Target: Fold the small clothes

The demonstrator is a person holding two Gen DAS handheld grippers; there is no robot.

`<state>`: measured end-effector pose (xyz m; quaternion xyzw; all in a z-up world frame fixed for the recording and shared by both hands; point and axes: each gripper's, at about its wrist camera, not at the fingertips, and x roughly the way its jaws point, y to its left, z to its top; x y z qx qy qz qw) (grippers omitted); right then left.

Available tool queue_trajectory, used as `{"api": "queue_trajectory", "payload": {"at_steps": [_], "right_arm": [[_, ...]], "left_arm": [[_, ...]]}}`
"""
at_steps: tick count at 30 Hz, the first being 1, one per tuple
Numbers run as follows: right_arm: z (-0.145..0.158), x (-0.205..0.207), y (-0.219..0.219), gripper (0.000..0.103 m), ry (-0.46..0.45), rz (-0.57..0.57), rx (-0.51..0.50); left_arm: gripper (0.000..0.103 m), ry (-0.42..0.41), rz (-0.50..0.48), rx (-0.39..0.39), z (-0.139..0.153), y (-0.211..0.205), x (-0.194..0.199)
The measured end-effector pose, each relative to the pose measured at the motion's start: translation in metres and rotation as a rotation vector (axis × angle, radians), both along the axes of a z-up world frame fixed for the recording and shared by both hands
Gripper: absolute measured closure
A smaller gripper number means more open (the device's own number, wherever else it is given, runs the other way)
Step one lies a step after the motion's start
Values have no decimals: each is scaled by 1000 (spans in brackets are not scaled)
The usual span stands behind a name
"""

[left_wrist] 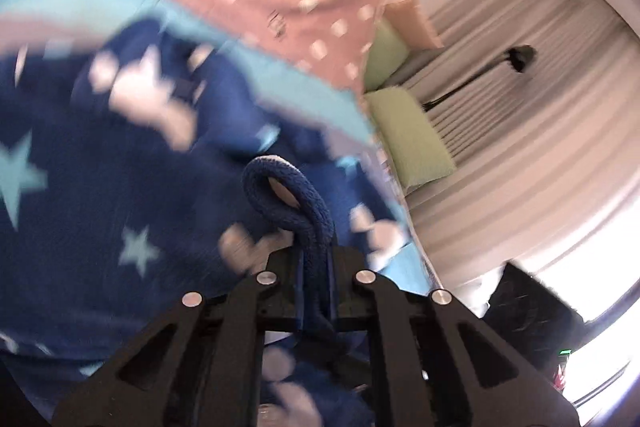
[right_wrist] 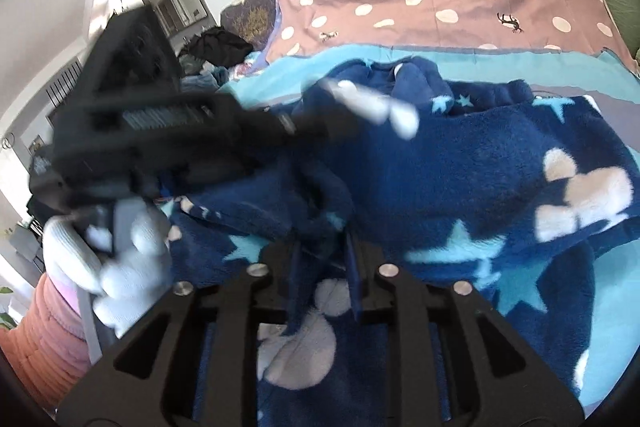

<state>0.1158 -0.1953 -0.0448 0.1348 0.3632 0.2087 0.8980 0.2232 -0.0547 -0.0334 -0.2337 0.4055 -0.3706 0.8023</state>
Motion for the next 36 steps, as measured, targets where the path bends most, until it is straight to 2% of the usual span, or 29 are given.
{"api": "queue_trajectory", "payload": {"at_steps": [5,8,11,13,14,16,20,24,26,28,31,34,36], "right_arm": [[11,-12,-27,70,-34,-28,19],[-1,-10,-49,69,0,-127,-75],[-30,6,-84,69,141,-295,-122],[-46,13,-102,84,231,-368,-82],[-52,14,-111,85,262,-393,-27],[-49,14,-110,87,256,-403,-34],[-41,14,-93,84,227,-389,-149],[-40,12,-91,83,215,-356,-149],[-38,10,-88,83,213,-338,-148],[-34,5,-84,76,203,-319,-157],[-23,-1,-77,72,168,-296,-180],[-6,-5,-72,72,121,-264,-161],[7,-4,-67,72,76,-242,-148]], "left_arm": [[95,-174,42,-31,65,35,-14],[95,-221,97,16,75,59,-15],[95,-187,169,51,66,88,-5],[95,-144,206,49,55,104,2],[95,-125,225,45,51,114,3],[95,-95,254,24,43,130,5],[95,-98,298,-6,45,155,4],[94,-72,355,59,34,172,7],[94,-23,388,110,13,180,14],[94,13,400,150,-6,184,19],[94,36,394,163,-25,186,20],[94,25,387,172,-23,186,20],[94,-10,379,153,-8,185,18]]}}
